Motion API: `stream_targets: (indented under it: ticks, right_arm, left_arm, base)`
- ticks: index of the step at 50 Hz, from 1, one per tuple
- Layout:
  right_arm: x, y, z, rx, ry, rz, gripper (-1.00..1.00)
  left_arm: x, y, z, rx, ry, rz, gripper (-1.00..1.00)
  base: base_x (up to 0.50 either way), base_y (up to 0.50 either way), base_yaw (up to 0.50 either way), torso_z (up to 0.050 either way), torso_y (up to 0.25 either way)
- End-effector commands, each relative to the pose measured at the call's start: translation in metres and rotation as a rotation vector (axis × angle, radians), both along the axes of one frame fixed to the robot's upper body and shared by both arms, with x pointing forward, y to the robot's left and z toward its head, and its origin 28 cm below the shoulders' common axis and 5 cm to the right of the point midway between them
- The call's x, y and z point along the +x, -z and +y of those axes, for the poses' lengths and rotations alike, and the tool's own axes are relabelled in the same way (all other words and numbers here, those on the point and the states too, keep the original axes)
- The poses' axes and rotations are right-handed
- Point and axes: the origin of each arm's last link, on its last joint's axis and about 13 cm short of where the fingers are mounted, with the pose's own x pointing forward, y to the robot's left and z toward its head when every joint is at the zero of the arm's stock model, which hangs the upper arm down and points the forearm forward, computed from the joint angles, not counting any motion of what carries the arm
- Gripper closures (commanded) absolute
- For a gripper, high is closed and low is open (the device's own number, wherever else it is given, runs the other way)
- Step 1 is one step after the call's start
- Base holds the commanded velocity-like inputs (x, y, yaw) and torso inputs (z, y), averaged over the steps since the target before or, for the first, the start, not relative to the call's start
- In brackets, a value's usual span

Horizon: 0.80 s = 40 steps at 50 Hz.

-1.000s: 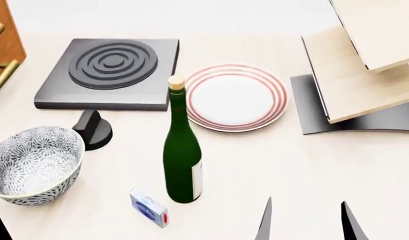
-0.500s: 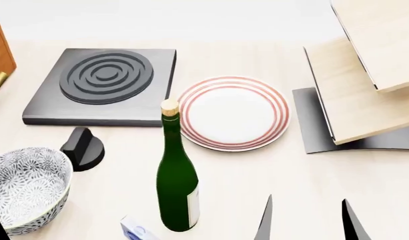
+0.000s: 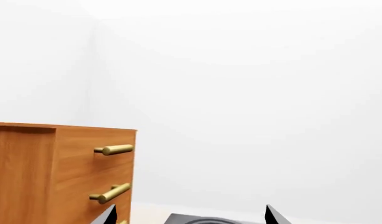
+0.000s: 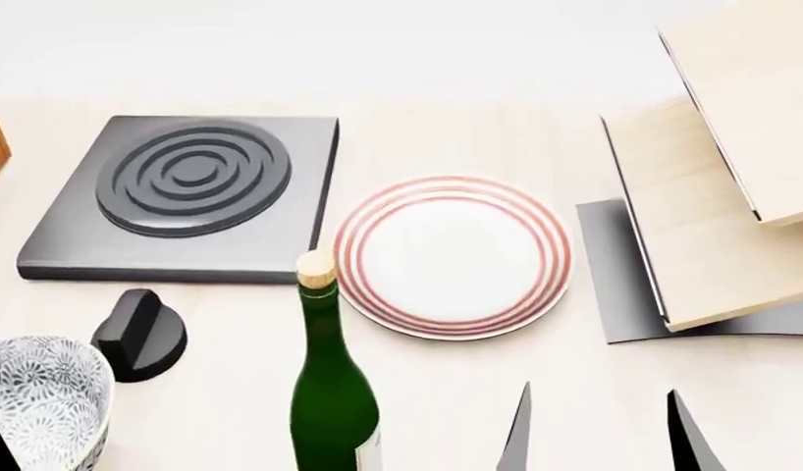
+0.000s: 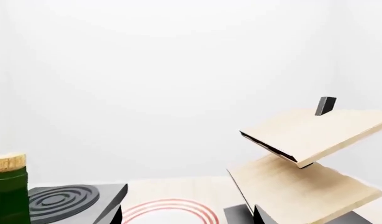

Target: Pick up the akita bowl and put it on the plate.

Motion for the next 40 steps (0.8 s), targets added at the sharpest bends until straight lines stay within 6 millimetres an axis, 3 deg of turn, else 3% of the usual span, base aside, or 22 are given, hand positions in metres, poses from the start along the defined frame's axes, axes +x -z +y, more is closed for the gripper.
stream_targets:
  ticks: [1,40]
  right_arm:
    - [0.0001,0.0007,0.0000,-0.001,-0.002,0.002,-1.00]
    - [-0.0002,0.0016,0.0019,-0.009,-0.010,0.001,-1.00]
  left_arm:
    - [0.0003,0.0006,-0.0002,0.000,0.001,0.002,-1.00]
    - [0.0002,0.0015,-0.0002,-0.001,0.002,0.001,-1.00]
  base:
    - [0.18,-0.01,0.00,0.000,0.000]
    - [0.18,-0.03,0.00,0.000,0.000]
